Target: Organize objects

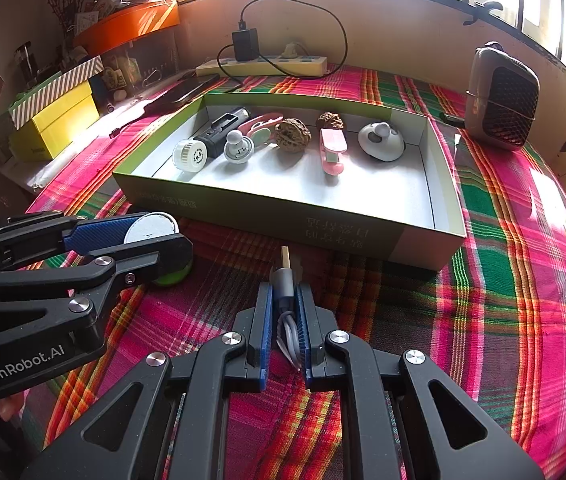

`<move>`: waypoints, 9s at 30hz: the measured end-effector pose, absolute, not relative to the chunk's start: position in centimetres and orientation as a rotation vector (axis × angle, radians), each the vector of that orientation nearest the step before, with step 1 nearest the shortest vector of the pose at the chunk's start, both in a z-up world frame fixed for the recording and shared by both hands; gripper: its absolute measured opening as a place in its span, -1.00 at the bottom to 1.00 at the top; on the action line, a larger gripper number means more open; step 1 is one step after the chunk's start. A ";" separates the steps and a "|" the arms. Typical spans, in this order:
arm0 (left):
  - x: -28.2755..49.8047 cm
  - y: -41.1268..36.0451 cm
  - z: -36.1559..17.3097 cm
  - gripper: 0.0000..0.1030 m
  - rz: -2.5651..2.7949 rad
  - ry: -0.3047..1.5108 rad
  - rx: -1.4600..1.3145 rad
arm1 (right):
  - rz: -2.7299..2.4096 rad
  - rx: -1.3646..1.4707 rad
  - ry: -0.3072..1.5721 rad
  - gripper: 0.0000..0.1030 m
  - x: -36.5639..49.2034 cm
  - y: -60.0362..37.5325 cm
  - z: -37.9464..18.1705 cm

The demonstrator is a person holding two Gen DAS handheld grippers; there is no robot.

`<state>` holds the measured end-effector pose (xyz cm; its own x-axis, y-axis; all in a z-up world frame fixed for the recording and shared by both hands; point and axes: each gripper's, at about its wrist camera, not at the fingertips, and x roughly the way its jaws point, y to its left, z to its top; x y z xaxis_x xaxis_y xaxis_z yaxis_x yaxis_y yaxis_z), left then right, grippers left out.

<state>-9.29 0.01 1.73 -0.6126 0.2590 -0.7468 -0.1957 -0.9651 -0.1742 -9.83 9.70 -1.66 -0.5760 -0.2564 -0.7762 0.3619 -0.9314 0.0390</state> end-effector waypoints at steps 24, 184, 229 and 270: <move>-8.9 -0.2 3.9 -0.40 2.639 -0.088 -1.164 | -2.531 1.161 0.144 -0.77 -9.2 10.3 0.0; -13.2 1.1 5.6 -0.38 2.748 -0.049 -1.134 | -2.627 1.130 0.028 -0.31 -15.1 12.9 3.1; -7.6 -0.5 0.2 -0.39 2.829 -0.018 -1.341 | -2.700 1.328 0.095 0.00 -9.8 15.3 -1.7; -7.7 -0.3 0.2 -0.38 2.854 -0.017 -1.340 | -2.727 1.338 0.086 0.26 -9.8 15.8 -1.8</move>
